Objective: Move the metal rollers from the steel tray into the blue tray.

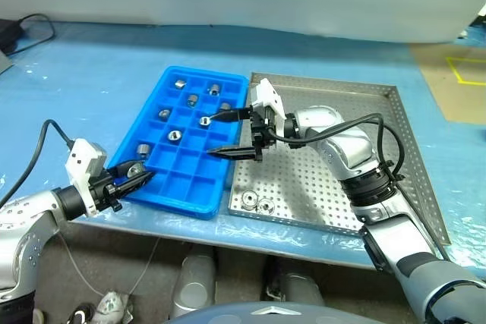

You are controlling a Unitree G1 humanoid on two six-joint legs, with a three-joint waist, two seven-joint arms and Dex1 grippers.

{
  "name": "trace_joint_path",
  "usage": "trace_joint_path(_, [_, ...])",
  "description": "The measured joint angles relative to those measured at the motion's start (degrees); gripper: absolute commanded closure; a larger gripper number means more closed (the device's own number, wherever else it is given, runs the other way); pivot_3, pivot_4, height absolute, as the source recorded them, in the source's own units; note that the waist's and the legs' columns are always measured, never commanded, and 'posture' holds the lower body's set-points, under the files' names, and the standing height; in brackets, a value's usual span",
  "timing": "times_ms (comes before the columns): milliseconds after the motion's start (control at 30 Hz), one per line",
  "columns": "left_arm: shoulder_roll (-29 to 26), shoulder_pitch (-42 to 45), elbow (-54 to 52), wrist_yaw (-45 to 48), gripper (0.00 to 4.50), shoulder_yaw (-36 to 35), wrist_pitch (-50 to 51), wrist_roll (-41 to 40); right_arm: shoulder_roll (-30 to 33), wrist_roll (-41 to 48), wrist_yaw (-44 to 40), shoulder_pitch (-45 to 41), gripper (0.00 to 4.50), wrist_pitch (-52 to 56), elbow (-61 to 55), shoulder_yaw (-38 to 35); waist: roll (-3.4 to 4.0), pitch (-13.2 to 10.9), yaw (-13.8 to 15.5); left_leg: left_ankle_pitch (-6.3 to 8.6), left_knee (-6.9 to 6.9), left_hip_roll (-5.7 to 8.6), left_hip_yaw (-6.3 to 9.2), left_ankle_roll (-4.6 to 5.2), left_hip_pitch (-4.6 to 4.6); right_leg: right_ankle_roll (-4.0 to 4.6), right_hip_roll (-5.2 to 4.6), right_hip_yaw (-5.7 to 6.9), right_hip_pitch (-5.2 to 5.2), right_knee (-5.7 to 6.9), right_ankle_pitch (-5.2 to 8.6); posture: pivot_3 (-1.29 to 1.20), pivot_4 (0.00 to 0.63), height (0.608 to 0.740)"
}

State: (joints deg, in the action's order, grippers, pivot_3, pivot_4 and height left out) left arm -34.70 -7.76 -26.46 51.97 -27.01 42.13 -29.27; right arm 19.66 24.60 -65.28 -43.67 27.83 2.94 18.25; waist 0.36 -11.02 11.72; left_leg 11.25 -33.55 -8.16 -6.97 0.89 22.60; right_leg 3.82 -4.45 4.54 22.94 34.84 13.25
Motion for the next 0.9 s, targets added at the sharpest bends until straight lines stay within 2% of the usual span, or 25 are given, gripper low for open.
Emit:
trace_joint_path(333, [0.7,0.6,0.8,-6.5,2.65,4.7,-0.8,-0.4,-0.2,-1.3,-0.8,0.2,0.00,-0.2,0.5,-0.1,0.00,0.0,0.6,-0.20,0.43,-0.11,-0.03,-0.27,-0.30,0.02,0.16,-0.02,-0.09,-0.03,0.02,0.40,0.150,0.740])
trace_joint_path(567, [-1.5,2.8,4.4,-7.8,0.28,7.5,-1.2,0.3,0.5,-1.9,0.4,1.9,0.00,-0.1,0.2,-0.4,-0.02,0.0,0.0,-0.23,0.43,-0.12,-0.05,-0.31,-0.35,0.03,0.17,-0.02,-0.10,-0.01,0.01,0.35,0.150,0.740])
trace_joint_path(600, [-1.7,3.1,5.2,-7.8,0.07,7.8,-1.5,0.6,0.5,-2.0,0.5,1.9,0.00,-0.1,0.2,-0.7,-0.02,0.0,0.0,-0.23,0.43,-0.13,-0.05,-0.31,-0.36,0.03,0.17,-0.02,-0.11,0.00,0.01,0.35,0.150,0.740])
trace_joint_path(767, [-3.2,5.6,5.8,-7.0,0.07,10.0,-1.5,0.1,1.3,-2.0,1.7,2.4,0.00,0.3,-1.1,-2.0,-0.02,0.0,0.0,-0.24,0.43,-0.12,-0.06,-0.32,-0.43,0.03,0.17,-0.03,-0.18,0.00,0.01,0.32,0.150,0.740])
trace_joint_path(900, [-3.8,11.1,5.7,-5.9,0.07,10.2,-1.3,-3.0,4.3,-1.7,1.7,4.3,0.00,1.8,-3.8,-3.2,-0.02,0.0,0.1,-0.34,0.42,-0.12,-0.07,-0.45,-0.44,0.05,0.17,-0.02,-0.22,0.02,0.00,0.29,0.150,0.740])
